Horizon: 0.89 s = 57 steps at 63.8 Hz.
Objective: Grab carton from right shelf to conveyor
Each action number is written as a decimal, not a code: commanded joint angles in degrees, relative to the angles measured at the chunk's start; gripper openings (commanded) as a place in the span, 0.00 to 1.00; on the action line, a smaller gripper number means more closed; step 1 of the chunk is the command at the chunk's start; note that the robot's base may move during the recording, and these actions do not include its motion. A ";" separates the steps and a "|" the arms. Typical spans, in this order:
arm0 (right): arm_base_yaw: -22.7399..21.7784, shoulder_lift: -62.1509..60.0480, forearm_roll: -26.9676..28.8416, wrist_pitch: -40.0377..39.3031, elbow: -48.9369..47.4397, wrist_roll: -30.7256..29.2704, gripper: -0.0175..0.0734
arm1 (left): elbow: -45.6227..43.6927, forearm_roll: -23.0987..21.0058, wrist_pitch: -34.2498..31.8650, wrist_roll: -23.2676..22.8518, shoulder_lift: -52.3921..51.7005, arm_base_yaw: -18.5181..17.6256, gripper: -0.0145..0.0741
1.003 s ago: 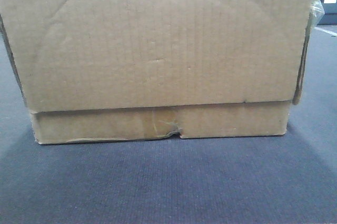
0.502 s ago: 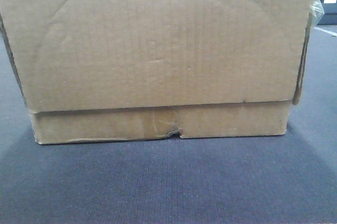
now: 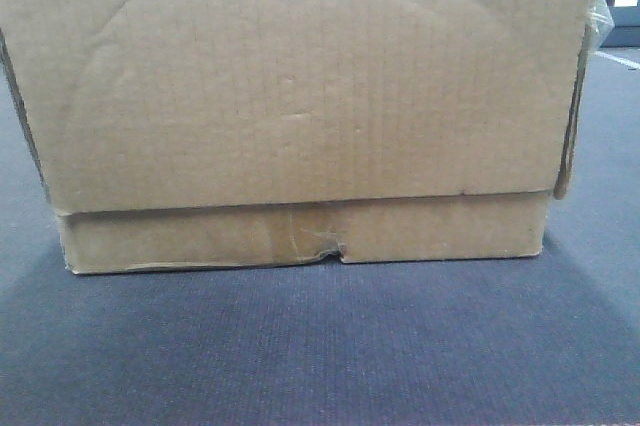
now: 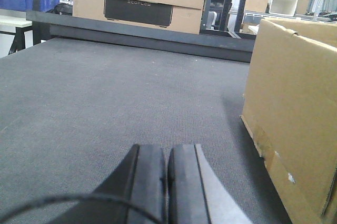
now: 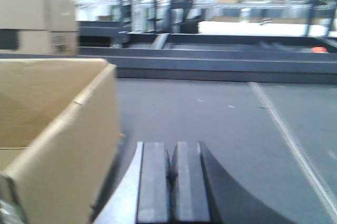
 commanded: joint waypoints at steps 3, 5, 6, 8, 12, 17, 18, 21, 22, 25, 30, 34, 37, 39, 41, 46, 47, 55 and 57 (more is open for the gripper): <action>-1.67 -5.99 0.90 -3.58 6.80 -1.21 0.13 | -0.13 -0.20 -1.04 0.36 -0.24 0.20 0.18; -1.79 -7.39 0.90 -4.08 8.60 -1.21 0.13 | -0.13 -0.20 -1.04 0.36 -0.24 0.20 0.18; -1.79 -8.43 0.90 -4.58 9.45 -1.21 0.13 | -0.13 -0.20 -1.04 0.36 -0.24 0.20 0.18; -1.79 -9.80 0.90 -5.04 11.63 -1.21 0.13 | -0.13 -0.20 -1.04 0.36 -0.24 0.20 0.18; -1.79 -12.36 0.90 -6.38 15.00 -1.21 0.13 | -0.13 -0.20 -1.04 0.36 -0.24 0.20 0.18; -1.79 -15.87 0.90 -8.27 19.44 -1.21 0.13 | -0.13 -0.20 -1.04 0.36 -0.24 0.20 0.18; -1.79 -16.47 0.90 -8.54 20.05 -1.21 0.13 | -0.13 -0.20 -1.04 0.36 -0.24 0.20 0.18; -1.79 -18.28 0.90 -9.17 20.31 -1.21 0.13 | -0.13 -0.20 -1.04 0.36 -0.24 0.20 0.18; -1.79 -19.24 0.90 -9.29 20.31 -1.21 0.13 | -0.13 -0.20 -1.04 0.36 -0.24 0.20 0.18; -1.86 -20.43 0.90 -5.39 20.31 -1.21 0.13 | -0.13 -0.20 -1.04 0.36 -0.24 0.20 0.18; -2.02 -20.43 0.74 -5.11 20.31 -1.21 0.13 | -0.13 -0.20 -1.04 0.36 -0.24 0.20 0.18; -2.12 -20.43 0.74 -5.11 20.31 -1.21 0.13 | -0.13 -0.20 -1.04 0.36 -0.24 0.20 0.18; -2.12 -20.43 0.74 -5.11 20.31 -1.21 0.13 | -0.13 -0.20 -1.16 0.36 -0.24 0.20 0.18; -2.12 -20.43 0.74 -5.11 20.31 -1.21 0.13 | -0.13 -0.20 -1.16 0.36 -0.24 0.20 0.18; -2.12 -20.43 0.74 -5.11 20.31 -1.21 0.13 | -0.13 -0.20 -1.16 0.36 -0.24 0.20 0.18; -2.12 -20.43 0.74 -5.11 20.31 -1.21 0.13 | -0.13 -0.20 -1.16 0.36 -0.24 0.20 0.18; -2.12 -20.43 0.74 -5.11 20.31 -1.21 0.13 | -0.13 -0.20 -1.16 0.36 -0.24 0.20 0.18; -2.12 -20.43 0.74 -5.11 20.31 -1.21 0.13 | -0.13 -0.20 -1.16 0.36 -0.24 0.20 0.18; -2.12 -20.43 0.74 -5.11 20.31 -1.21 0.13 | -0.13 -0.20 -1.16 0.36 -0.24 0.20 0.18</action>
